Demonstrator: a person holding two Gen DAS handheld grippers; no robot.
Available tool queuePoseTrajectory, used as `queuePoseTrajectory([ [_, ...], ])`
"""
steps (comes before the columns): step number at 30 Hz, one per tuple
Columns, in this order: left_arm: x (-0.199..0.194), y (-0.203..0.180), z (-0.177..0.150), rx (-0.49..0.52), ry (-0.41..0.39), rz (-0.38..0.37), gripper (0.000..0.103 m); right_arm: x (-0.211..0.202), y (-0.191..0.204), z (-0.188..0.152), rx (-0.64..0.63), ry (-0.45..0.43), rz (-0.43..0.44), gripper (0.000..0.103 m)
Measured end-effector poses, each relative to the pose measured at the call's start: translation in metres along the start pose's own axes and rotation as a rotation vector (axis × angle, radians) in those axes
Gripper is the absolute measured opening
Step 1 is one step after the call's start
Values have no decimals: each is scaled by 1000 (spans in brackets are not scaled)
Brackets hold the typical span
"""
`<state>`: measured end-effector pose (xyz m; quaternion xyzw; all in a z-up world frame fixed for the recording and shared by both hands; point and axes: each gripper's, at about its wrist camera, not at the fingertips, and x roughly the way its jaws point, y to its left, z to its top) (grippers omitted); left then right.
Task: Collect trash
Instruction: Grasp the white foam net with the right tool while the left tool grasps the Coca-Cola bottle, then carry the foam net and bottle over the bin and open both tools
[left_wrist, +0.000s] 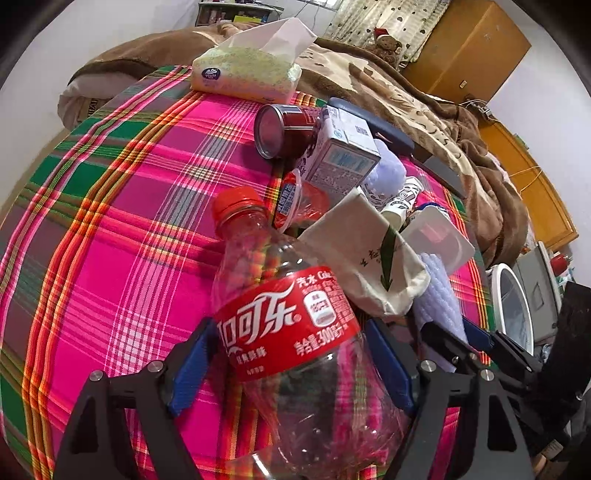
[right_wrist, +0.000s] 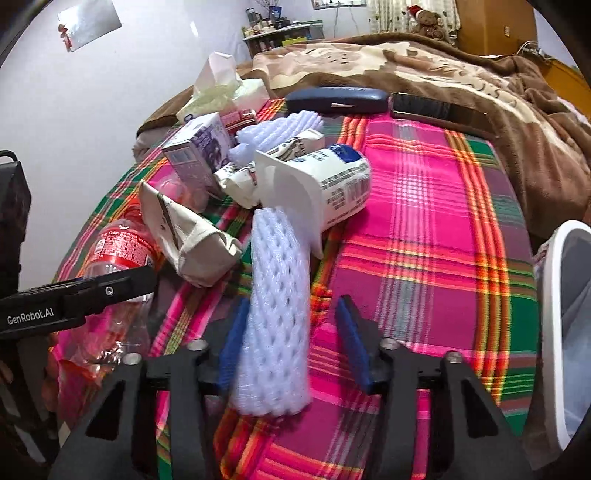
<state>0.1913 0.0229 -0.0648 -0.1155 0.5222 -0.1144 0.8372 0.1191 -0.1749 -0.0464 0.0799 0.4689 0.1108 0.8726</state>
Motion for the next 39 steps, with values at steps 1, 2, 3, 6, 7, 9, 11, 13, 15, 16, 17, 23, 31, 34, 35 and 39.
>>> queuePoseTrajectory([
  [1, 1, -1, 0, -2, -1, -1, 81, 0, -1, 0, 3, -2, 5, 39],
  [2, 1, -1, 0, -5, -4, 0, 81, -2, -3, -1, 6, -2, 11, 32],
  [3, 0, -1, 0, -3, -6, 4, 79, -3, -4, -1, 10, -5, 22, 25],
  [6, -2, -2, -2, 0, -11, 4, 73, -7, -5, -3, 15, -19, 21, 23],
  [7, -3, -2, -2, -6, -15, -4, 71, -10, -4, -4, 12, -27, 19, 23],
  [9, -6, -2, -3, -9, -27, 2, 69, -15, -4, -4, 14, -44, 24, 23],
  [11, -11, -4, -4, -6, -41, -7, 68, -20, -5, -4, 21, -60, 34, 23],
  [13, -17, -7, -5, 9, -55, -15, 67, -27, -6, -6, 23, -77, 45, 23],
  [15, -24, -11, -7, 23, -71, -15, 67, -31, -7, -6, 28, -85, 50, 23],
  [16, -27, -14, -8, 30, -78, -16, 67, -34, -8, -7, 32, -93, 54, 23],
  [17, -30, -15, -9, 28, -86, -11, 67, -36, -9, -7, 36, -98, 56, 23],
  [23, -53, -29, -13, 64, -148, -6, 67, -55, -16, -8, 65, -146, 69, 23],
  [31, -77, -70, -15, 148, -207, -61, 67, -84, -34, -10, 107, -210, 52, 23],
  [34, -83, -94, -19, 209, -235, -60, 67, -93, -43, -12, 124, -232, 35, 23],
  [35, -84, -101, -20, 222, -238, -64, 67, -96, -47, -14, 130, -234, 33, 23],
  [39, -82, -132, -22, 277, -235, -108, 67, -108, -64, -17, 156, -261, 3, 23],
])
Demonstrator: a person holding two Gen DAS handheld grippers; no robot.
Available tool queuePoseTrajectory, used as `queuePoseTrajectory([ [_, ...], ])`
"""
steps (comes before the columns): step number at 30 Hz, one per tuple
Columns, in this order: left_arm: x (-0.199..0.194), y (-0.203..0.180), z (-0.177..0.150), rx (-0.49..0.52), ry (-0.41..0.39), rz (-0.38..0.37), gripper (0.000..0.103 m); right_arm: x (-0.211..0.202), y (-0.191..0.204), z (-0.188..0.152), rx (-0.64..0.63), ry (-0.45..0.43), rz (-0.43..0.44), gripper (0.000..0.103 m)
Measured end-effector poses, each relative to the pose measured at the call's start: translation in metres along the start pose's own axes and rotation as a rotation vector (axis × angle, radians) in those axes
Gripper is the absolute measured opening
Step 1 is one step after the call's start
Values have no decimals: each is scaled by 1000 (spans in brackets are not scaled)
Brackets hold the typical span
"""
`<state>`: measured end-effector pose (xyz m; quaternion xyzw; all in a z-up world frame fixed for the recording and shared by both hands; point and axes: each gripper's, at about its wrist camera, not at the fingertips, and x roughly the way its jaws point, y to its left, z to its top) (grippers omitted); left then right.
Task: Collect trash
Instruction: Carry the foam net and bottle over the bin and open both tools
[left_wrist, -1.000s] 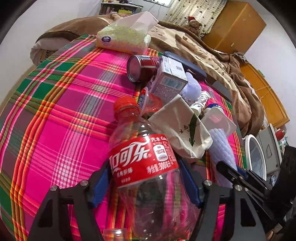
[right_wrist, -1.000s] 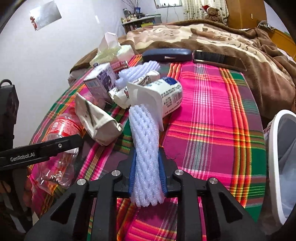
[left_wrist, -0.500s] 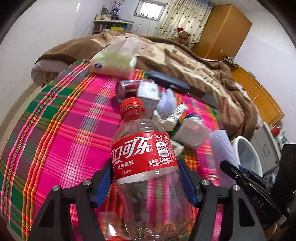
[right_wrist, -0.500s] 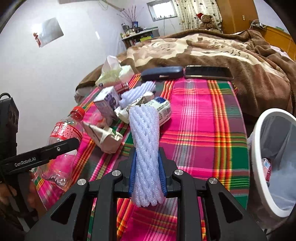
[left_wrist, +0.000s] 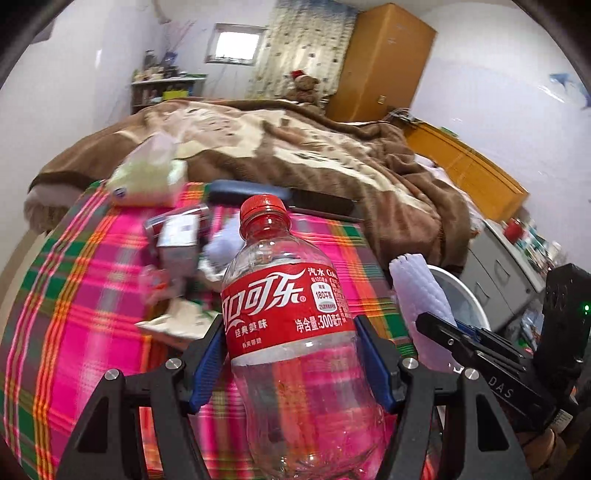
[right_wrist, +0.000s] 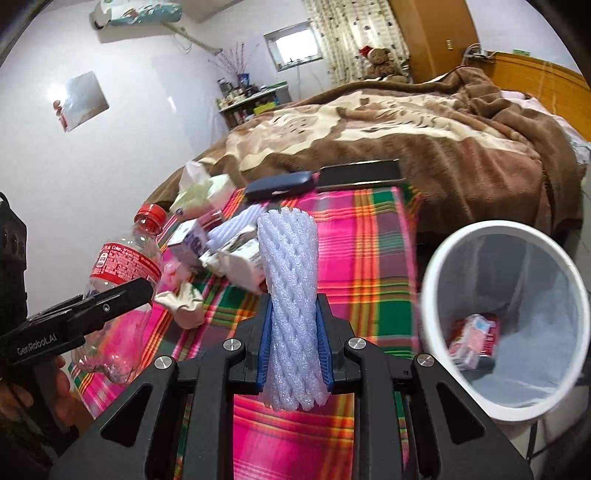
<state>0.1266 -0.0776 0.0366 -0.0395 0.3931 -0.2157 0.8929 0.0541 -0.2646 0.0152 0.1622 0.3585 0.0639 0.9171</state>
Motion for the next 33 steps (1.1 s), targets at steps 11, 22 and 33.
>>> queuePoseTrajectory([
  [11, 32, -85, 10, 128, 29, -131, 67, -33, -61, 3, 88, -57, -136, 23],
  [22, 87, -177, 7, 231, 116, -256, 67, -33, -128, -1, 181, -20, -270, 23],
  [33, 146, -224, 3, 266, 191, -295, 68, -17, -167, -12, 223, 76, -332, 24],
])
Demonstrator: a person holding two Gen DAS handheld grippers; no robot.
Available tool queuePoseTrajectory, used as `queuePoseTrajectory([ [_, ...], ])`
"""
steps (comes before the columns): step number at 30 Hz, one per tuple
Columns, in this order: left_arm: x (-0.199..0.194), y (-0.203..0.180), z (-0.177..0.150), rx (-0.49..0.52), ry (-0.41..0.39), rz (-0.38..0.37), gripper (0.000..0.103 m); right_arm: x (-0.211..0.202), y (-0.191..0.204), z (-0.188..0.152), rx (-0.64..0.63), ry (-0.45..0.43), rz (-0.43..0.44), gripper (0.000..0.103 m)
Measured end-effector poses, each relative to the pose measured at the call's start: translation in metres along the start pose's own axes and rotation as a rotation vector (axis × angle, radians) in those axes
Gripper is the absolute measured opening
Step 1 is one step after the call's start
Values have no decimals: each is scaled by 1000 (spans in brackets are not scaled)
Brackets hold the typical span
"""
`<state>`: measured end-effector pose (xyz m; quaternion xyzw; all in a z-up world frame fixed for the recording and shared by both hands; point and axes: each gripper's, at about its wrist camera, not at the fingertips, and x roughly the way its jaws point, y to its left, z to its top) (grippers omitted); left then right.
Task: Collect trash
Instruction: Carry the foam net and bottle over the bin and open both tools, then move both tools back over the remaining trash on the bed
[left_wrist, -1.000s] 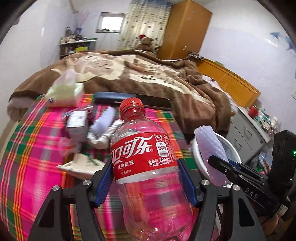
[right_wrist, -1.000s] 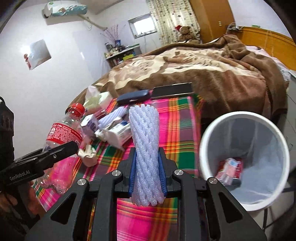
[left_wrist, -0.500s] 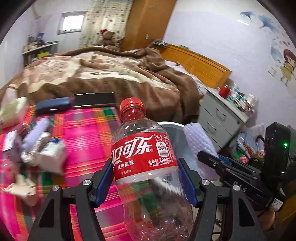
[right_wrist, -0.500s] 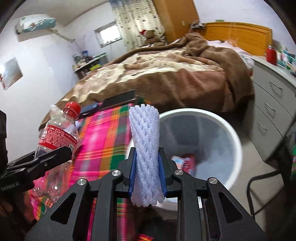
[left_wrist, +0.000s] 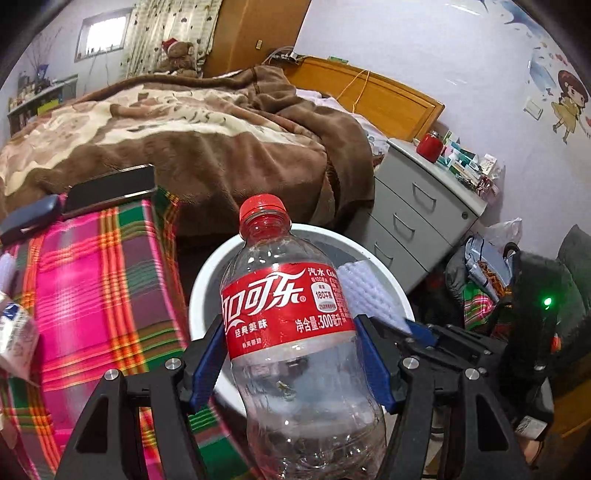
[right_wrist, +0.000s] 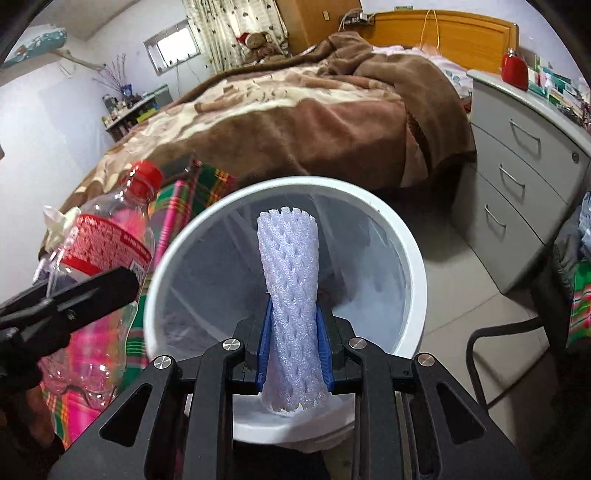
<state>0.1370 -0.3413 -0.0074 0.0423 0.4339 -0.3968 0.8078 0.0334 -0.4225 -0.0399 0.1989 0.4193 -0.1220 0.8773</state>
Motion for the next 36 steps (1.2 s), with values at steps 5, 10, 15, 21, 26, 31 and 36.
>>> queuePoseTrajectory([
  [5, 6, 6, 0, -25, -3, -5, 70, 4, -3, -4, -19, 17, -23, 53],
  [10, -1, 11, -1, -30, -18, -3, 75, -2, -6, -9, -11, -1, -40, 65],
  [15, -19, 16, -3, -33, -43, 10, 75, -9, -4, -8, -11, -29, -56, 65],
  [21, -45, 27, -10, -53, -73, 26, 75, -25, 5, -5, -13, -71, -37, 65],
  [26, -70, 34, -21, -45, -107, 75, 75, -35, 22, -7, -35, -101, -13, 65],
  [31, -96, 43, -32, -64, -134, 86, 75, -43, 41, -9, -66, -125, 17, 65],
  [36, -124, 53, -47, -63, -163, 137, 75, -49, 58, -13, -92, -142, 53, 65],
])
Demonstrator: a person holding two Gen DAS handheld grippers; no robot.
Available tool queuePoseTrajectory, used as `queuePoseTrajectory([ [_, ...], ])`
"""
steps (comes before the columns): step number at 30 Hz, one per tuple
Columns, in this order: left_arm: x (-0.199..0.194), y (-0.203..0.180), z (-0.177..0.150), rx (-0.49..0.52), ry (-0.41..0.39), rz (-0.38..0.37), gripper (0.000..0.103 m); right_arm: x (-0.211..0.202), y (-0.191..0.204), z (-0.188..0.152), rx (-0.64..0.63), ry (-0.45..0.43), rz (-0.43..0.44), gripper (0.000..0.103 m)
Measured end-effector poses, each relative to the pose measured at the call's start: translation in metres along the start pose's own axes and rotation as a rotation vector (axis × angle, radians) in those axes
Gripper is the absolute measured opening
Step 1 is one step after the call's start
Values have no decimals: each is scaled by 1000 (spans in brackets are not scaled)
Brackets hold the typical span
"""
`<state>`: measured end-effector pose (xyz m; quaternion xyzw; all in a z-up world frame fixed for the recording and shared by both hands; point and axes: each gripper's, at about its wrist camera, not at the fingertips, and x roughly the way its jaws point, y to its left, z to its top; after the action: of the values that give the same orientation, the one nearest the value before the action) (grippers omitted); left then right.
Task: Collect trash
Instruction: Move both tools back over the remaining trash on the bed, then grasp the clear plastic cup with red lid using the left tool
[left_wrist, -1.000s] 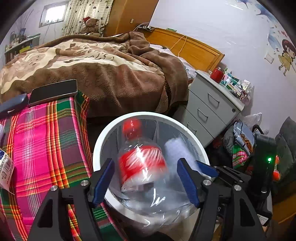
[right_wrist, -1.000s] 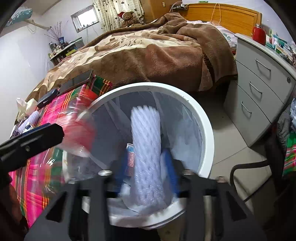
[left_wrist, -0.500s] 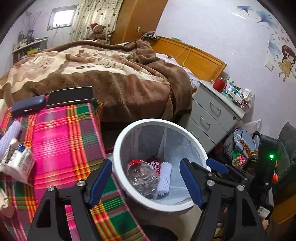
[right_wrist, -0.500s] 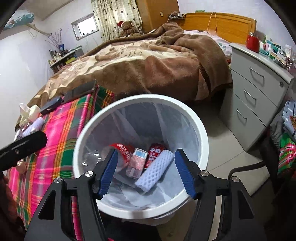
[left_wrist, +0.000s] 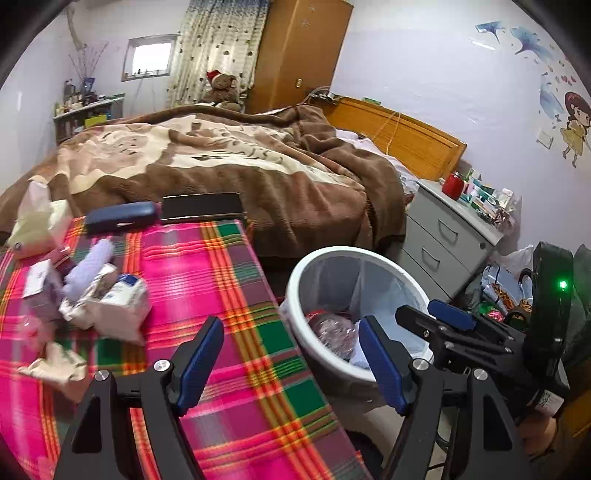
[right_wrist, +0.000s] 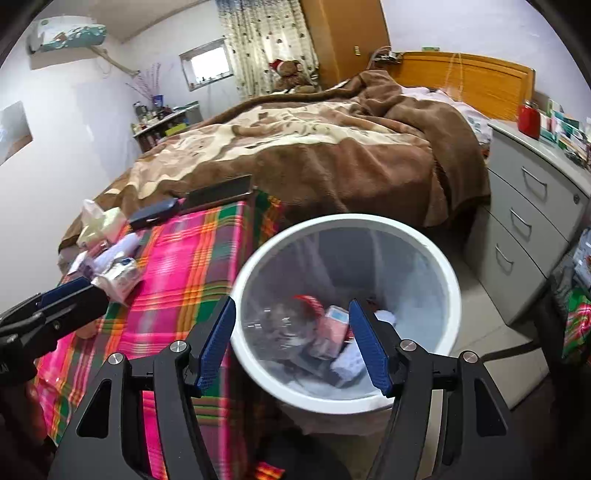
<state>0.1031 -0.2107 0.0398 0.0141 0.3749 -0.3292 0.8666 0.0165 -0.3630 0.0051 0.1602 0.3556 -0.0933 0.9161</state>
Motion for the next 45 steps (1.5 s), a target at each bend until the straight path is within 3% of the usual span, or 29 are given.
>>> queuePoseTrajectory([
  [16, -78, 79, -52, -83, -66, 167, 75, -1, 76, -17, -97, -8, 139, 65],
  [26, -117, 139, -94, -151, -69, 276, 75, 12, 122, -29, -173, 31, 205, 65],
  [33, -125, 173, -125, -194, -26, 324, 76, 19, 149, -40, -200, 57, 236, 65],
  [45, -105, 197, -157, -234, 40, 312, 78, 35, 177, -50, -238, 111, 239, 65],
])
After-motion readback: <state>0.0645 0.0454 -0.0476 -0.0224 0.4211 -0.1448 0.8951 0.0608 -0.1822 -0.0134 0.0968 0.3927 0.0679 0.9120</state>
